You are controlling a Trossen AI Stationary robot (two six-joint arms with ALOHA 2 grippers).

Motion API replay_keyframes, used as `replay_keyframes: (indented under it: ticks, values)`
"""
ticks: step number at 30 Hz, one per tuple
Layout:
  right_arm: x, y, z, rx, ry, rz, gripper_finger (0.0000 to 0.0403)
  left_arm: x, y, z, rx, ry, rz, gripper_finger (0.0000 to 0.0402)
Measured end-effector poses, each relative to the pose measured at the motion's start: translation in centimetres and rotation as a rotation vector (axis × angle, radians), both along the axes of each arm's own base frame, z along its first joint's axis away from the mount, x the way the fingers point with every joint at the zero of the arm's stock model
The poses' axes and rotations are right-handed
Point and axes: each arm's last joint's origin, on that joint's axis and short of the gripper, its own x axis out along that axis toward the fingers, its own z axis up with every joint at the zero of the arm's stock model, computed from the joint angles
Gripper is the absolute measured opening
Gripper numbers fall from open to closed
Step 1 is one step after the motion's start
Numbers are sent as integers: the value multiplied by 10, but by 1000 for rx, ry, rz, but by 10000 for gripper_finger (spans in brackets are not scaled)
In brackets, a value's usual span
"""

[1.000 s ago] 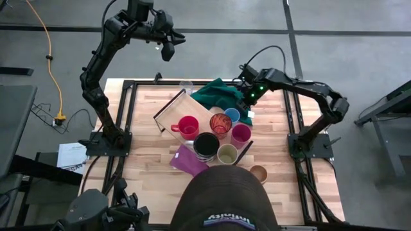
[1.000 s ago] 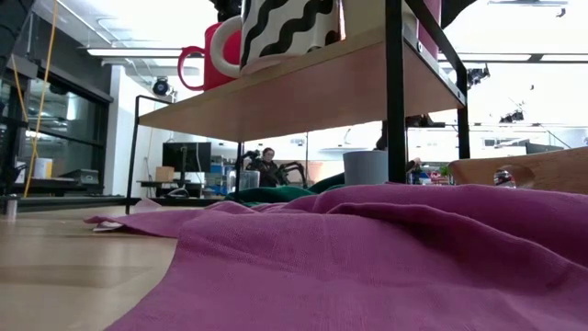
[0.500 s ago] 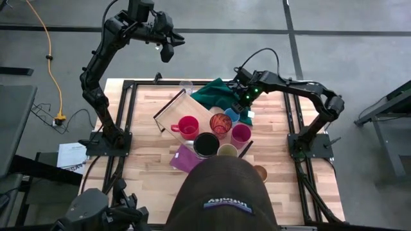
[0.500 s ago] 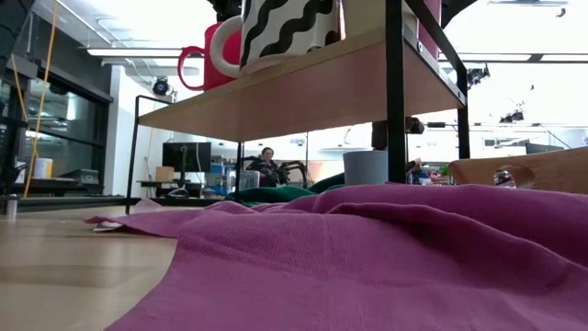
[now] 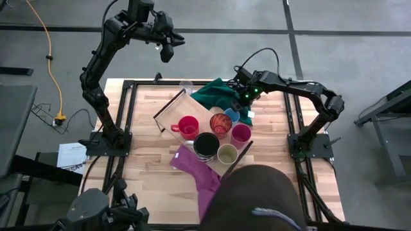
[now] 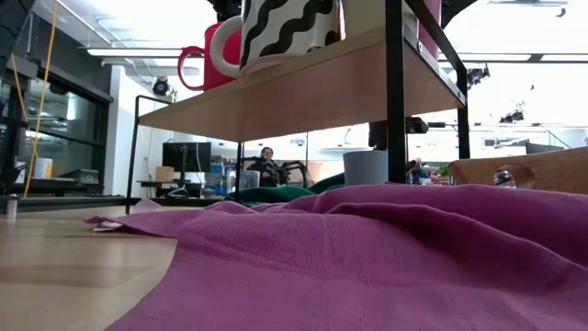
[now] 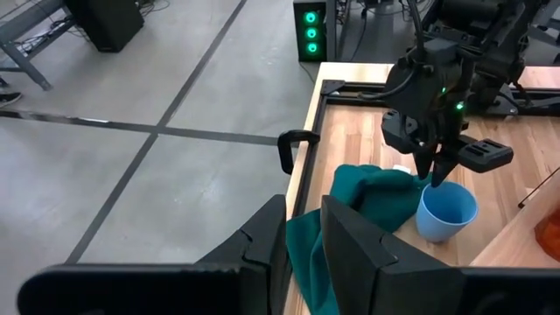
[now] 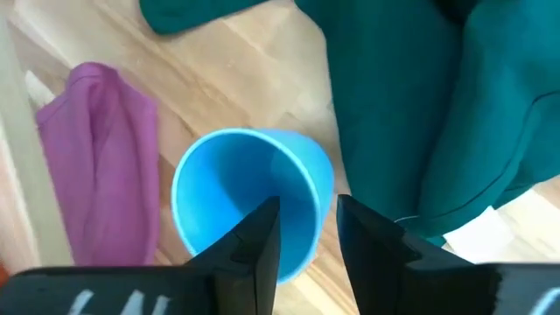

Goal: Stack small to large cups/mugs on shelf
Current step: Put the blue mug on the shelf

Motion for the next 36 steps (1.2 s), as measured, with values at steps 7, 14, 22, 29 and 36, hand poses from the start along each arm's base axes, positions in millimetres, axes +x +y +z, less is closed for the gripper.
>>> replay_keyframes:
  ticks: [7, 14, 22, 29, 36]
  values:
    - [3, 1, -3, -51, 30, -3, 108, 0, 0, 0, -16, -7, 9, 65]
    - [9, 1, -18, -15, 77, 37, 108, 0, -1, -1, -27, -5, 3, 65]
    - [15, 1, -29, -2, 100, 65, 108, -1, -1, -2, -35, 1, 2, 65]
    - [16, 0, -29, -27, 94, 60, 69, -1, -1, -2, -32, 3, 0, 65]
    - [16, -1, -29, -38, 92, 59, 5, -1, -1, -2, -30, 4, -2, 65]
